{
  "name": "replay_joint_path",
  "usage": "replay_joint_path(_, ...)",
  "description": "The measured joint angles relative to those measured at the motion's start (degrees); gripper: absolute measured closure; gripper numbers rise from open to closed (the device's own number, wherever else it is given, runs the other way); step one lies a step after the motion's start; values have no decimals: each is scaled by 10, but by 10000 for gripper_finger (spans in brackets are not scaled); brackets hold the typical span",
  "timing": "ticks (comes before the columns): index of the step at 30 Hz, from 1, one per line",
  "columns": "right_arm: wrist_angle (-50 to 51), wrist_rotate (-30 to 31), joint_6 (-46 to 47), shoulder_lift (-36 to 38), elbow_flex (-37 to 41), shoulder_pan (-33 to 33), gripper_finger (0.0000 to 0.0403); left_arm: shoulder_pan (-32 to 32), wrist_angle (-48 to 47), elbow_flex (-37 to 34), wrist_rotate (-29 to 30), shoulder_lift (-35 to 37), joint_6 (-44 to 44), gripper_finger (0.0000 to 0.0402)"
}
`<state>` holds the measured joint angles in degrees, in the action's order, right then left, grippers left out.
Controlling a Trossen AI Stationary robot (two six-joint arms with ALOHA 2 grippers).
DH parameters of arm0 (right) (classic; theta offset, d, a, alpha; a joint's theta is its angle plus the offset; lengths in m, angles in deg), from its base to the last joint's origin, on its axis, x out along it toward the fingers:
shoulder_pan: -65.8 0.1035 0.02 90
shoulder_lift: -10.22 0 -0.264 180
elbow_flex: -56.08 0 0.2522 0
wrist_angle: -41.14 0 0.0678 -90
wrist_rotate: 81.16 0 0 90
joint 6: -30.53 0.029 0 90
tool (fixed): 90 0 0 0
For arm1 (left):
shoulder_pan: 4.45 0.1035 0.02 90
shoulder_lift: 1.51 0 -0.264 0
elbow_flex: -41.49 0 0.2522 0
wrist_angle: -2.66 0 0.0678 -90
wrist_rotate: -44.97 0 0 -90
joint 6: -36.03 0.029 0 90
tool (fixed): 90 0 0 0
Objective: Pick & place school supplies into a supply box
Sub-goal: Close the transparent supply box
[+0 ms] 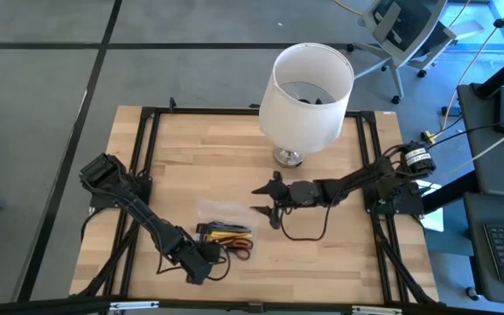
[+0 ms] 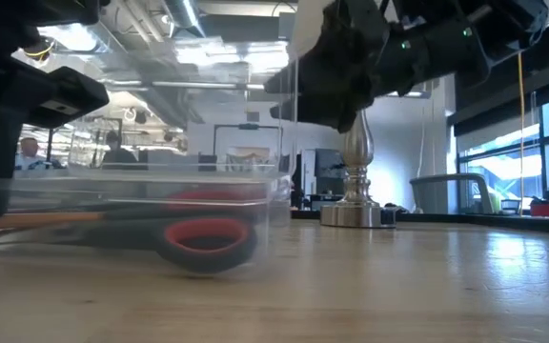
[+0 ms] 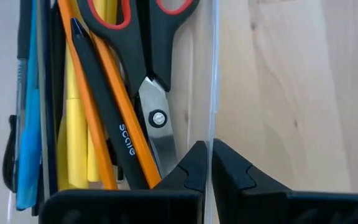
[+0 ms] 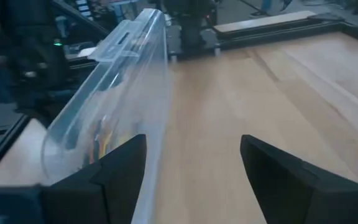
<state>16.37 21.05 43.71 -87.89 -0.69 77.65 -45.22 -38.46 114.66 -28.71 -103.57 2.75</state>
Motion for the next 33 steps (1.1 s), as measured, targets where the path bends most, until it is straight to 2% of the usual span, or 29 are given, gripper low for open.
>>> replay_joint_path(15, 33, 2, 15, 0, -14, 27, 138, 1, -3, -3, 33, -3, -30, 366)
replay_joint_path(26, 36, 2, 14, 0, -14, 29, 138, 1, -5, 7, 32, -2, -50, 311)
replay_joint_path(33, 36, 2, 13, 0, -14, 29, 138, 1, -44, 35, 31, -1, -71, 280)
